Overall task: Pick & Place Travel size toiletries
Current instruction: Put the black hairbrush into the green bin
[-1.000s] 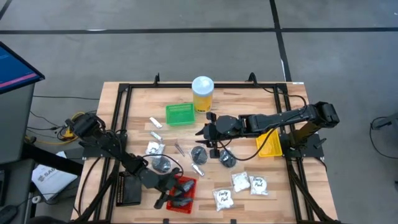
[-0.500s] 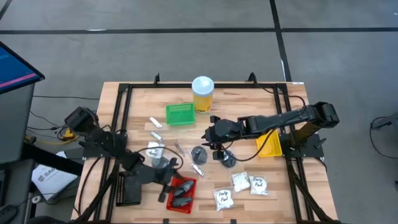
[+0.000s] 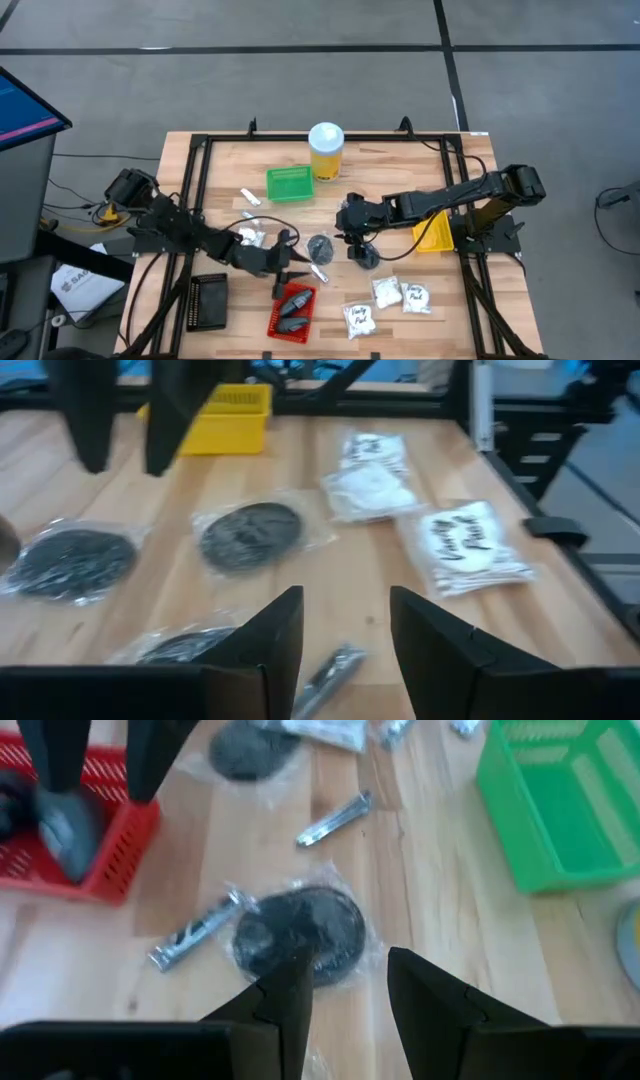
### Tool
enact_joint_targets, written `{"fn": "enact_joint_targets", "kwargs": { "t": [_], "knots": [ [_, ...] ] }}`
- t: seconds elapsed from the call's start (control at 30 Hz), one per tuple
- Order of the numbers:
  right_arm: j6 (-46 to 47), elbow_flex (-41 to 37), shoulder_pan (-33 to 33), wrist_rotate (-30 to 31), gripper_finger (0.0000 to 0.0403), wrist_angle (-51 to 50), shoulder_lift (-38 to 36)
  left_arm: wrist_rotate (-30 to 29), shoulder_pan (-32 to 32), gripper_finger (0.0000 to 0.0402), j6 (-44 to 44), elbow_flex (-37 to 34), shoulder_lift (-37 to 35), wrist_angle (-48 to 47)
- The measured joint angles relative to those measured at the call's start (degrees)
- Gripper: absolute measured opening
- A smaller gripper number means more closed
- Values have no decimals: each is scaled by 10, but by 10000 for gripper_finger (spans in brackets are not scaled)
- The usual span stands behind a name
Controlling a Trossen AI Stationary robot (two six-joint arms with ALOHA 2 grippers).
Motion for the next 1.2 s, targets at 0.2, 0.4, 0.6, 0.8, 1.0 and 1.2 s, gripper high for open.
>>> {"fn": "enact_joint_targets", "kwargs": {
  "t": [0.2, 0.4, 0.6, 0.8, 1.0, 1.2],
  "knots": [
    [11, 0, -6, 66, 120, -33, 0, 0, 28, 140, -2, 0, 0, -10],
    [31, 0, -23, 78, 120, -47, 33, 1, 39, 143, 2, 0, 0, -11],
    [24, 0, -32, 78, 120, -38, 90, 1, 42, 143, 1, 0, 0, -19],
    [20, 1, -41, 107, 120, -33, 122, 1, 42, 143, 1, 0, 0, -19],
    [11, 2, -52, 110, 120, -27, 135, 1, 42, 143, 1, 0, 0, -19],
    [11, 1, -55, 109, 120, -31, 153, 1, 42, 143, 1, 0, 0, -19]
  ]
}}
